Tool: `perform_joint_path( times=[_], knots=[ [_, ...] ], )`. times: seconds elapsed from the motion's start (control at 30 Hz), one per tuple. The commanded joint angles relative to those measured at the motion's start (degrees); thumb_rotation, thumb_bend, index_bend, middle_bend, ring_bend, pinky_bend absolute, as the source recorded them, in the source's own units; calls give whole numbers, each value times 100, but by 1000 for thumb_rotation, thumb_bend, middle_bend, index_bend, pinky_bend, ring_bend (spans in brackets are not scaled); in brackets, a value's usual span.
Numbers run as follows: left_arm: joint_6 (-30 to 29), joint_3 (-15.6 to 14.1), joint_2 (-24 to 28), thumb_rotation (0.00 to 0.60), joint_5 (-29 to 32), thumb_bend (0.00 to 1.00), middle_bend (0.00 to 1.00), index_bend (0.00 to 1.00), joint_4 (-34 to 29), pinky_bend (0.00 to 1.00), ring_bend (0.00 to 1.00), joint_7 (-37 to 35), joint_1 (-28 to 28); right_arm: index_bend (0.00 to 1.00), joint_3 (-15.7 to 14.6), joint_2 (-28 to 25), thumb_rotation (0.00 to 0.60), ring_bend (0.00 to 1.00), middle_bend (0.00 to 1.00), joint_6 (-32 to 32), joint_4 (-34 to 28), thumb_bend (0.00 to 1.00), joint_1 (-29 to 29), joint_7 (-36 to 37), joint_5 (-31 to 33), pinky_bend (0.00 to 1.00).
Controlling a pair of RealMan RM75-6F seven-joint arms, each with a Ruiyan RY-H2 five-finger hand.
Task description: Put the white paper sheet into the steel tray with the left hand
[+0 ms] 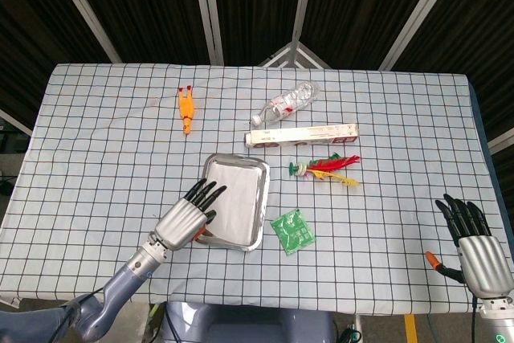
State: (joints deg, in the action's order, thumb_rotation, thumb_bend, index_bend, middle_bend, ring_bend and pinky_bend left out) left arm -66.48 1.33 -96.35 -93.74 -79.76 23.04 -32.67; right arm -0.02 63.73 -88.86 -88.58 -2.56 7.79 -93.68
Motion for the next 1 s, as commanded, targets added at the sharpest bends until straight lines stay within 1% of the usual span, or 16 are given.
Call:
perform_joint_path(
  times=[0.03, 0.2, 0.33, 0.47, 0.53, 0.6, 0.7, 0.77, 0.87, 1.0],
  knots=[
    [63, 6, -88, 600, 38, 488, 28, 559, 94, 0, 0, 0, -39, 0, 5, -5, 600, 0, 0, 3, 9, 291, -2, 17, 9, 0],
    [-11, -96, -72, 600, 9, 472, 18, 520, 124, 0, 0, -23, 22, 0, 8, -9, 600, 0, 0, -16, 12, 290, 3, 43, 1, 0],
    [-74, -151, -7, 600, -11, 463, 12, 516, 134, 0, 0, -40, 69, 0, 0, -5, 600, 0, 0, -14, 9, 291, 0, 33, -17, 0],
    [-68, -144, 32, 600, 45, 416, 4, 494, 140, 0, 0, -28, 89, 0, -1, 0, 600, 0, 0, -21, 1, 290, 2, 1, -26, 0],
    [-48, -129, 37, 600, 95, 364, 0, 440, 125, 0, 0, -22, 96, 0, -2, 4, 600, 0, 0, -24, -1, 290, 3, -10, -30, 0],
    [-39, -111, 37, 600, 141, 293, 0, 323, 94, 0, 0, -24, 104, 0, -4, 5, 600, 0, 0, -22, -2, 290, 3, -15, -32, 0],
    [-39, -79, 34, 600, 215, 233, 0, 164, 28, 0, 0, 4, 123, 0, -1, 6, 600, 0, 0, -17, 0, 291, 3, -20, -22, 0],
    [-40, -62, 38, 600, 244, 202, 0, 99, -12, 0, 0, 33, 127, 0, 2, 6, 600, 0, 0, -13, 3, 290, 2, -15, -11, 0],
    [-37, -47, 66, 600, 278, 169, 0, 41, -67, 0, 0, 54, 131, 0, 2, 2, 600, 0, 0, -18, 6, 290, 3, -6, -16, 0],
    [-52, -86, 335, 600, 299, 168, 0, 20, -286, 0, 0, -37, 172, 0, 0, -4, 600, 0, 0, -23, 12, 290, 4, 21, -22, 0]
  ],
)
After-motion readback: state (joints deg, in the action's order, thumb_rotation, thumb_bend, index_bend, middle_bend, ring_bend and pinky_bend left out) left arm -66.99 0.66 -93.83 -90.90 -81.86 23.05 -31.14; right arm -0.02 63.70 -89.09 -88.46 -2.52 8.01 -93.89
